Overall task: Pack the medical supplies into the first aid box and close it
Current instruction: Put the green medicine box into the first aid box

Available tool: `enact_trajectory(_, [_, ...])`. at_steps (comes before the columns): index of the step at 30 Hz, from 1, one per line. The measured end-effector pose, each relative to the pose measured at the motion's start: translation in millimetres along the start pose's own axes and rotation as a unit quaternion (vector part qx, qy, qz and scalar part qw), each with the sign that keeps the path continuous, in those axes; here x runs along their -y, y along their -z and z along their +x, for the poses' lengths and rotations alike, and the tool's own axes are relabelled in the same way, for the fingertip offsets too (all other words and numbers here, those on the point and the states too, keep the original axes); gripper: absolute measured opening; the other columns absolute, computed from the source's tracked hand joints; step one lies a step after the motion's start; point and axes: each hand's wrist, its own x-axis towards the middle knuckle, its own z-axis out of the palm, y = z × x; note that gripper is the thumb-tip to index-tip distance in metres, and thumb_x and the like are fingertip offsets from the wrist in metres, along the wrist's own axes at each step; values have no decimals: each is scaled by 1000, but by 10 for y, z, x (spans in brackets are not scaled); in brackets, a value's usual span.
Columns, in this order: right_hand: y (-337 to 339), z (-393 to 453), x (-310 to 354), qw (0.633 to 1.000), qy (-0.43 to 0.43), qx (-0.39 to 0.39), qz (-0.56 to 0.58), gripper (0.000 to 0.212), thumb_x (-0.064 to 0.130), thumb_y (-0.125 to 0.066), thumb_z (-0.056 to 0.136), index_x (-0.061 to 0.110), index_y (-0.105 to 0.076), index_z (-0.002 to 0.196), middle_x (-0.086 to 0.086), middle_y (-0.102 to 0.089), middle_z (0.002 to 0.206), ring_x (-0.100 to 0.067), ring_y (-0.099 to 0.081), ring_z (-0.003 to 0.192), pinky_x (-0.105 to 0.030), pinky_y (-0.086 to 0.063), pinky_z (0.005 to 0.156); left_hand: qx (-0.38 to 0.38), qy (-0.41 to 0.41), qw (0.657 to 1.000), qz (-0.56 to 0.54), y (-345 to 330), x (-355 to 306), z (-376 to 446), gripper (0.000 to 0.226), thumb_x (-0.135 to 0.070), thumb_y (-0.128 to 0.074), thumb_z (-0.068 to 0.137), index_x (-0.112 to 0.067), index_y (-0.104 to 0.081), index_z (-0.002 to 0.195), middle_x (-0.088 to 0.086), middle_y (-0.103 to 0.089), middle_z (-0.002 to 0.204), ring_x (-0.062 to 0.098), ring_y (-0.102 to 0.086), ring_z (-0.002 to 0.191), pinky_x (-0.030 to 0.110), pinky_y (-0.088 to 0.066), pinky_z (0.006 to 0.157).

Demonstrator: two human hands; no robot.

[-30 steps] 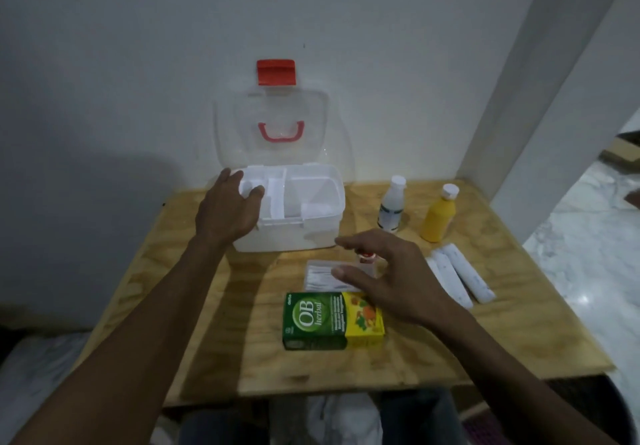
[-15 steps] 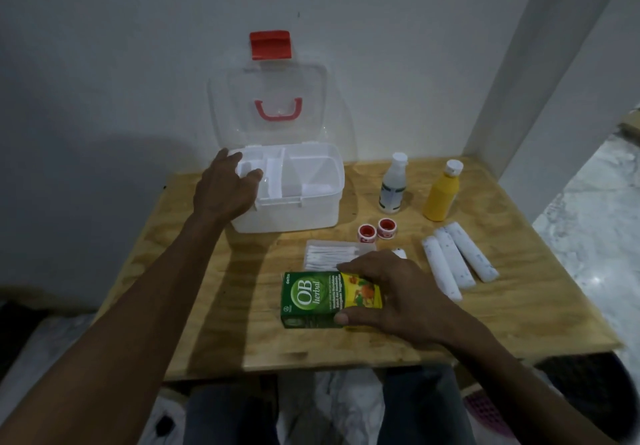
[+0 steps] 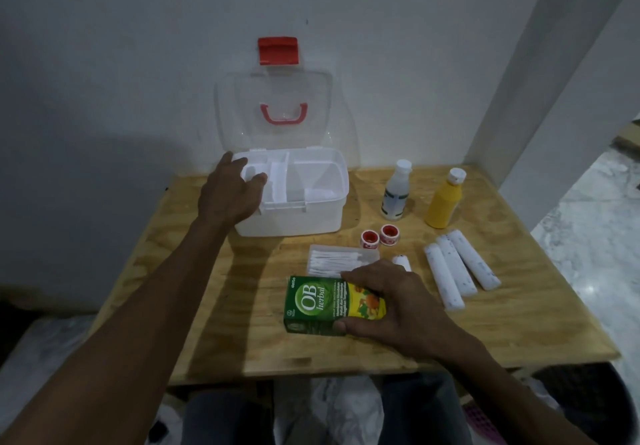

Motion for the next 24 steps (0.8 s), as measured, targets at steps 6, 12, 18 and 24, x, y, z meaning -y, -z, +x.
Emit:
enact_trajectory(6, [393,243,212,999,30,-44,4,59,66,-72,71,37,-62,122,26,-64,102,-3,-61,92,-28,-52,76,7,14,1000,-4,16,-35,-13,59,-49,-46,96,-21,-39,148,0,-22,162,30,-30,144,46,-28,113])
enact_trajectory(12, [1060,1097,314,993,40,-79,-79,62,61,-73,68,27,-67,119,18,-64,96,4,-59,82,-5,-43,67,3,9,1000,-1,-6,-9,14,60,-50,-46,96,-22,-38,148,0,-21,162,29,-31,144,46,-29,112])
enact_trajectory(18, [1206,1888,69,985,16,37,-166,73,58,-73,70,14,-65,127,-1,-72,113,-2,-64,83,-9,-48,68,6,-4,1000,2,-49,86,69,63,-53,-44,95,-23,-36,149,-1,-18,163,28,-29,145,47,-32,111])
enact_trajectory(24, [1066,2216,0,968,19,126,-215,67,55,-77,71,16,-67,125,2,-72,115,-7,-66,90,-23,-56,78,-8,-4,1000,1,-89,113,73,62,-54,-45,95,-24,-36,149,-3,-19,163,27,-29,145,49,-34,109])
